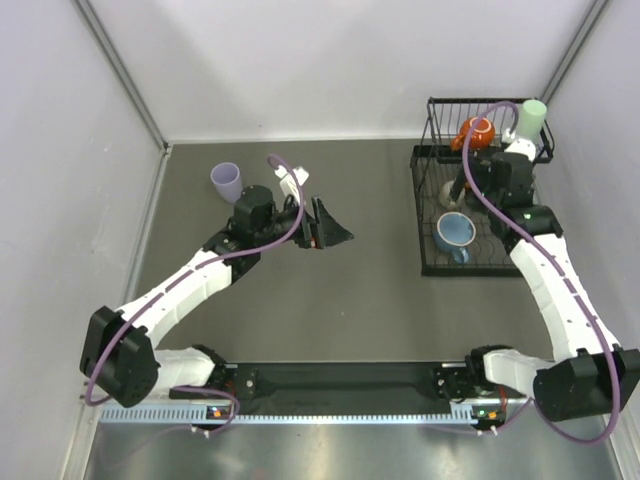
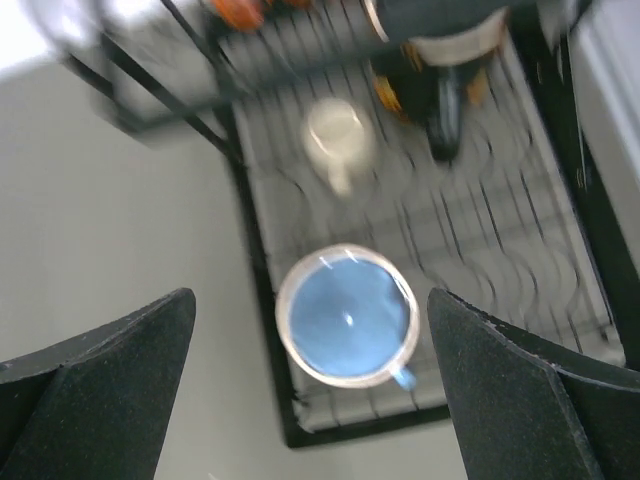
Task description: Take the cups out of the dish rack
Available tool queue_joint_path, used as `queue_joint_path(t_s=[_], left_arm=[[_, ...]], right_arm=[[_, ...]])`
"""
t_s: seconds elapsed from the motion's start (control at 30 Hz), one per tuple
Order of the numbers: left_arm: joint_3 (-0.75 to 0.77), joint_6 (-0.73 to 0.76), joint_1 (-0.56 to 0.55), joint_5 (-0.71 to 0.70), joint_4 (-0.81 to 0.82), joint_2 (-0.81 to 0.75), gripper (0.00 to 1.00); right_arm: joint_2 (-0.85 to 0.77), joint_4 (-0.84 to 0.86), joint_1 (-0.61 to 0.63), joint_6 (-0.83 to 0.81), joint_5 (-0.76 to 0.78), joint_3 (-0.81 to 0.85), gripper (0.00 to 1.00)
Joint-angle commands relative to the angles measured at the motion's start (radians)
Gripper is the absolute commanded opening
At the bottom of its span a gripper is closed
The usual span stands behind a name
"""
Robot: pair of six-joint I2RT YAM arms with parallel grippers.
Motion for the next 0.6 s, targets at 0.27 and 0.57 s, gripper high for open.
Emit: queue_joint_path(t_s=[0.27,0.57], left_arm=[[-0.021,-0.016,-0.017,-0.003,0.085,-0.027,0.93],[-0.011,-0.022,-0.023,-0.003,0.081,-0.009,0.91]], right_arm=[[-0.182,0.171,-0.023,-0.048,-0.085,-0.438,0.94],[-0.285,0.425,-0.04,-0.204,-0.143,-0.648,0.93]])
